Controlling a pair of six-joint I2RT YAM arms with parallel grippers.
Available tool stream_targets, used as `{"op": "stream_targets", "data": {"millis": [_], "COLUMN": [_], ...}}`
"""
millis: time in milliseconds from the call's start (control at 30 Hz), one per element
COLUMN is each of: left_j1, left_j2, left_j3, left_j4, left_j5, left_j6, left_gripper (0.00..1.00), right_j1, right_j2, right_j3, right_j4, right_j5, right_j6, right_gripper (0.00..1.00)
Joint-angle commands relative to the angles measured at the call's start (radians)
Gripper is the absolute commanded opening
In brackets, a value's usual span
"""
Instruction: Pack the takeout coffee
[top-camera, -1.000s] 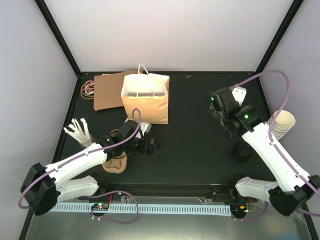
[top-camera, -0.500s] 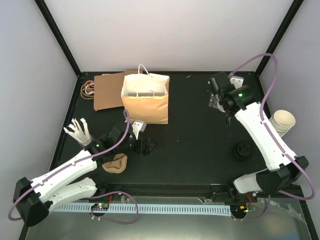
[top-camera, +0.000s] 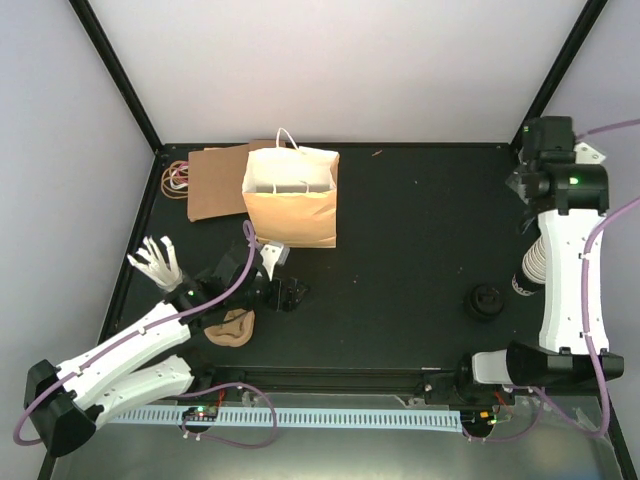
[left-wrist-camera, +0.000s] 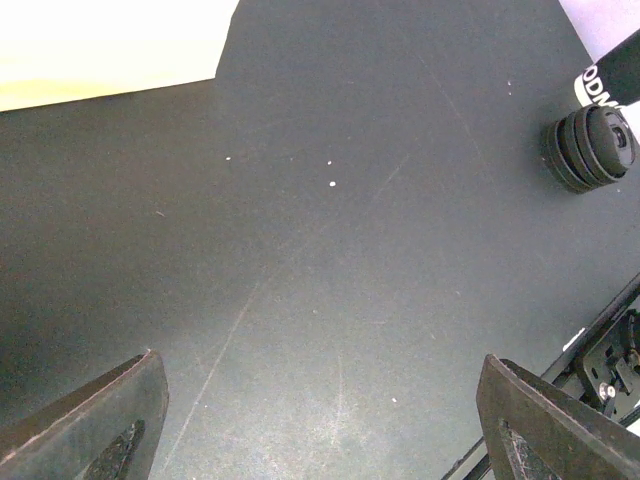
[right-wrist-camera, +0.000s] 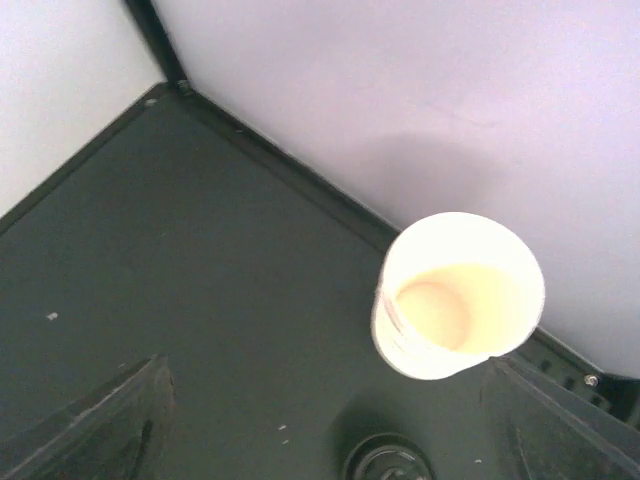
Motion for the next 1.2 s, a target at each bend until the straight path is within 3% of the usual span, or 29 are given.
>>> {"op": "stream_targets", "data": {"millis": [0,100,233,567,867,1167], "left_j1": [-0.007,-0.006,-0.006,-0.007,-0.007,-0.006], "left_j2": [0.012,0.025,0.029,0.05,0.043,0.027], "left_j3": [0.067,0.083,0.084,0.107,0.102,0.109], "left_j4": [-0.02,-0.035,-0.029,-0.042,-0.039,-0.061], "left_j5": [-0.001,-0.001,0.007,0.023,0.016,-0.003], "left_j6": [0.031,0.039,0.04,0.057,0.06,0.065], "left_gripper": [0.87,0.87,0.87,0.87,0.87,0.88], "right_j1": [-0.149,-0.222,-0.327,-0.47,-0.485,-0.486], "right_j2": [0.002,0.009,0.061,0.084,0.111,0.168], "right_j3": [-0.009,-0.036,-0.042,-0.215,-0.206,-0.144], "right_j4": [-0.017,-0.002,-0.027,0.075,0.083,0.066], "right_j5": [-0.107,-0.151,-0.226,-0.411,-0.424,-0.418], "right_j6": [-0.012,-0.025,-0.036,-0.092,-0.102,-0.11], "right_gripper": [0.84,0.83,0.73,0.68,0.53,0.5]}}
